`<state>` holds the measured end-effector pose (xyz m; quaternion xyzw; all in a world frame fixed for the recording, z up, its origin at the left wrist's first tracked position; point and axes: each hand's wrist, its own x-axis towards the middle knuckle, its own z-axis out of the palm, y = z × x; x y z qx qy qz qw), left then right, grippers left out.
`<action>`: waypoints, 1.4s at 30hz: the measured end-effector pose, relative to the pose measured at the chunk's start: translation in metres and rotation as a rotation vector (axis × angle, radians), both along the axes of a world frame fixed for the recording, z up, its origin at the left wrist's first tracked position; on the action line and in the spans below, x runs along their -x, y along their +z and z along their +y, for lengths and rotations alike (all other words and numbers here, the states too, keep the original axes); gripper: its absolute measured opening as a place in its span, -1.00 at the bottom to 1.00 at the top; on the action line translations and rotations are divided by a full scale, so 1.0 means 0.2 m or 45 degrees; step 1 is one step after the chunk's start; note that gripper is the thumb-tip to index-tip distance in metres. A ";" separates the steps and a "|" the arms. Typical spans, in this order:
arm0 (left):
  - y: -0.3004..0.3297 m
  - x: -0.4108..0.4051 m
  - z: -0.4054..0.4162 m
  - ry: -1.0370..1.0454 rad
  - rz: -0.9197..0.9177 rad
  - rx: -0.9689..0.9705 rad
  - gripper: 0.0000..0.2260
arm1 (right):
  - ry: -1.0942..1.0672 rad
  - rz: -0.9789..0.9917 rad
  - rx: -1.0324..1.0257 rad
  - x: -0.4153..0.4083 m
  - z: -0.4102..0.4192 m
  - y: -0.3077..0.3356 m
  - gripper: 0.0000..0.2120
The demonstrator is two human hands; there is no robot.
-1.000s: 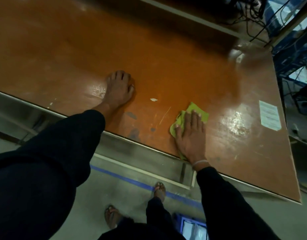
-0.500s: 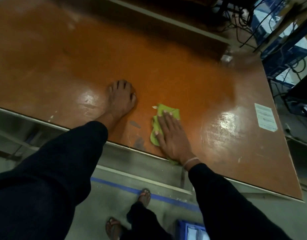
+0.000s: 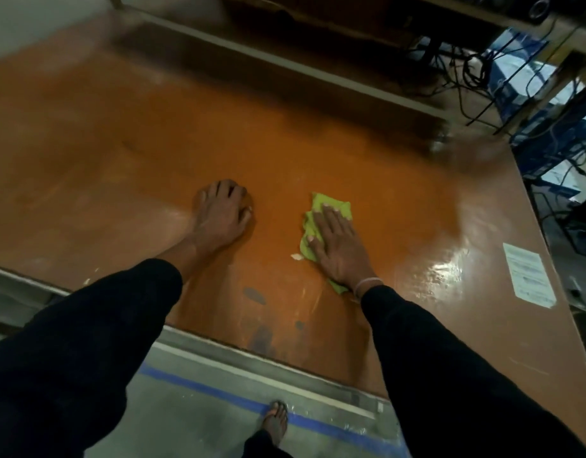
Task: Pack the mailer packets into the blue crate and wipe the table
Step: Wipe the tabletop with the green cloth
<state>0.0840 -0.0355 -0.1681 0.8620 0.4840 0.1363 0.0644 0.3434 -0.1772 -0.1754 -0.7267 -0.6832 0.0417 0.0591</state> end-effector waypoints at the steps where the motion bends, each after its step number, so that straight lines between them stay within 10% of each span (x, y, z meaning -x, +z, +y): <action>1: 0.00 0.00 0.04 0.010 0.012 -0.002 -0.65 | -0.187 0.004 0.003 -0.05 0.05 0.00 -0.37; 4: 0.01 0.01 0.17 0.013 0.049 -0.014 -0.65 | -0.396 -0.021 0.071 -0.09 0.20 0.00 -0.32; 8: 0.00 0.02 0.29 0.003 0.041 -0.003 -0.64 | 0.190 -0.028 0.032 -0.11 0.30 0.02 -0.38; 14: 0.00 0.02 0.32 0.040 0.050 -0.050 -0.58 | -0.413 -0.031 0.093 -0.26 0.60 -0.01 -0.31; 19: -0.01 0.01 0.33 0.057 0.055 -0.067 -0.55 | 0.071 -0.002 0.043 -0.30 0.78 0.01 -0.36; 24: -0.04 0.01 0.35 0.067 0.048 -0.070 -0.54 | -0.412 -0.045 0.110 -0.51 1.05 0.01 -0.30; 30: -0.05 -0.01 0.36 0.078 0.023 -0.089 -0.54 | -0.102 -0.024 0.121 -0.57 1.29 0.05 -0.33; 35: -0.05 -0.01 0.35 0.048 0.015 -0.095 -0.58 | -0.413 -0.073 0.131 -0.47 1.31 0.04 -0.30; 39: -0.03 0.00 0.35 0.067 0.012 -0.106 -0.58 | -0.030 -0.004 0.084 -0.30 1.20 0.05 -0.34; 42: -0.02 0.00 0.34 0.065 0.015 -0.098 -0.57 | -0.311 -0.003 0.062 -0.32 1.12 0.03 -0.31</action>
